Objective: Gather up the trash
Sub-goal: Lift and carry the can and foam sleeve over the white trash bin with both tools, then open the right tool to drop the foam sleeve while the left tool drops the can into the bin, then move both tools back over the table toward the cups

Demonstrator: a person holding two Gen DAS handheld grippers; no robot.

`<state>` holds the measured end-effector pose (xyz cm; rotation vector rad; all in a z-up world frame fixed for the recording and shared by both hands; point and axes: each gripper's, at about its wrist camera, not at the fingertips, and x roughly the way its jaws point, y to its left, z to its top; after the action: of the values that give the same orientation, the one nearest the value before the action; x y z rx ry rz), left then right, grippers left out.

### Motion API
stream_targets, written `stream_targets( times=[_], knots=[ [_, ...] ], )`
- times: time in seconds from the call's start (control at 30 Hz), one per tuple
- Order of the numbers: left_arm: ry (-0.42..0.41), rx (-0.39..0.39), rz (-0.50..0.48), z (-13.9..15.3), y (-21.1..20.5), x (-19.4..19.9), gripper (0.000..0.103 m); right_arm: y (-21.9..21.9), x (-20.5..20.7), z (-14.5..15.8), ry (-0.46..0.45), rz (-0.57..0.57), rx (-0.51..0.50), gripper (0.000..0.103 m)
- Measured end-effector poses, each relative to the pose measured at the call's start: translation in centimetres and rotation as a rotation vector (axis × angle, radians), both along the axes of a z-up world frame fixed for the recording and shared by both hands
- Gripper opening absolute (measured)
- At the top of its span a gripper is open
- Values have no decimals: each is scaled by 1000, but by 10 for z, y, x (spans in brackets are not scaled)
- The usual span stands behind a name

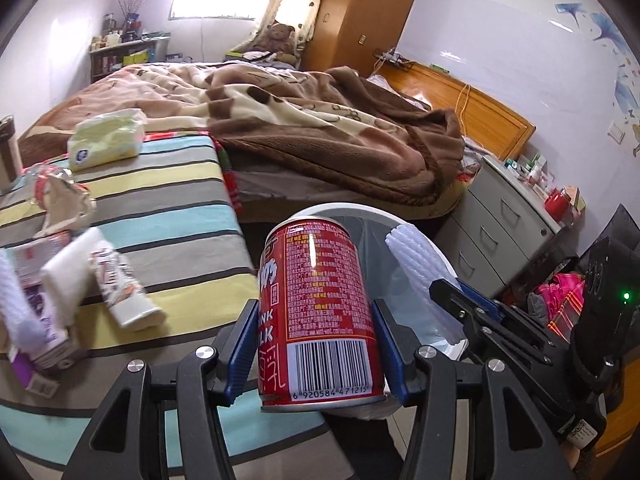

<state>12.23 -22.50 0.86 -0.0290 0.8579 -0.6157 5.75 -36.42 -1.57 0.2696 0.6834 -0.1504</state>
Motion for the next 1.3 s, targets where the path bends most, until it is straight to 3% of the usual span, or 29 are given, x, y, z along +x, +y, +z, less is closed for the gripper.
stream_targets(
  times=[0.4,0.57,0.67,0.8,1.03,1.3],
  knots=[
    [-8,65,-40,-17,-46,10,55,-20,7,-15,61,-26,-25,21],
    [8,47,-48,-20,-50,12,55,-25,8,-19,80,-51,-39,23],
    [-4,27,-43,-17,-46,13,65,-26,8,-18,81,-59,-44,28],
    [-12,8,-27,-10,-37,11,71,-23,5,-14,63,-48,-42,50],
    [-33,4,17,2,-15,6,72,-14,3,-7,31,-37,-25,52],
    [-82,-2,77,18,25,-5,72,12,1,8,-42,23,-12,64]
  ],
)
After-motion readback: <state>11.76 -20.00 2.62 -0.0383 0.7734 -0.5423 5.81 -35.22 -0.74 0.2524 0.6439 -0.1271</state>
